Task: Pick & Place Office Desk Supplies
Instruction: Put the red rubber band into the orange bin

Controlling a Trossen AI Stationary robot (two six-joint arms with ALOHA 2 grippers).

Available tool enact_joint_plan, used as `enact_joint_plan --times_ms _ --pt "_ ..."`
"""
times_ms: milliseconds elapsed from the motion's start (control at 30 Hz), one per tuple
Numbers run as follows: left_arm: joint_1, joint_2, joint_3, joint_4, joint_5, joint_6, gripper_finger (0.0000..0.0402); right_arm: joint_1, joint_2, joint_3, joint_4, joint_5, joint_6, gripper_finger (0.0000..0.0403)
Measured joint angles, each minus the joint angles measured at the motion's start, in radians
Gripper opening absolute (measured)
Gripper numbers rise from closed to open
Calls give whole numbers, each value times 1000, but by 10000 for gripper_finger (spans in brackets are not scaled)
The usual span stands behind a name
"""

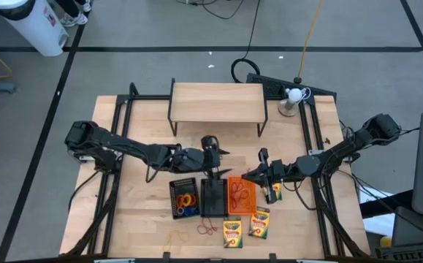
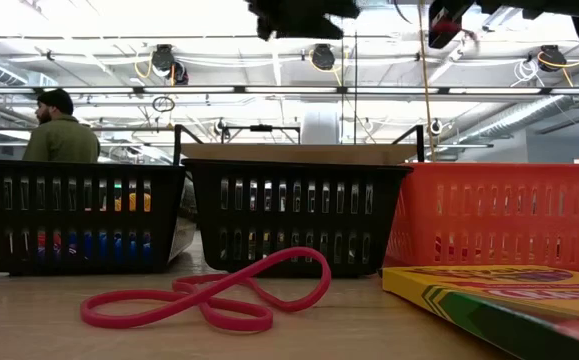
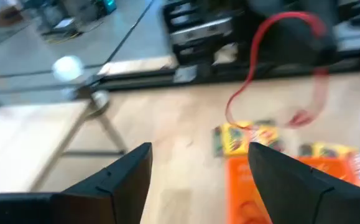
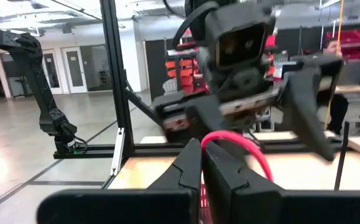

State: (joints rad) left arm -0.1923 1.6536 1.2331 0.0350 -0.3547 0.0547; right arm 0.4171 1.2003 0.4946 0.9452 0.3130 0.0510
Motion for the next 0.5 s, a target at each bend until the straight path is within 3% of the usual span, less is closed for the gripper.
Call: enact_joint_plan --times_ms 233,433,500 --pt "3 -93 0 -179 -143 -5 271 -8 0 0 -68 -1 105 0" --pt "3 -149 0 -208 -151 -29 271 -8 0 0 -215 -10 276 0" --pt "3 -158 0 -204 -148 -30 271 -8 0 0 -255 -57 338 0"
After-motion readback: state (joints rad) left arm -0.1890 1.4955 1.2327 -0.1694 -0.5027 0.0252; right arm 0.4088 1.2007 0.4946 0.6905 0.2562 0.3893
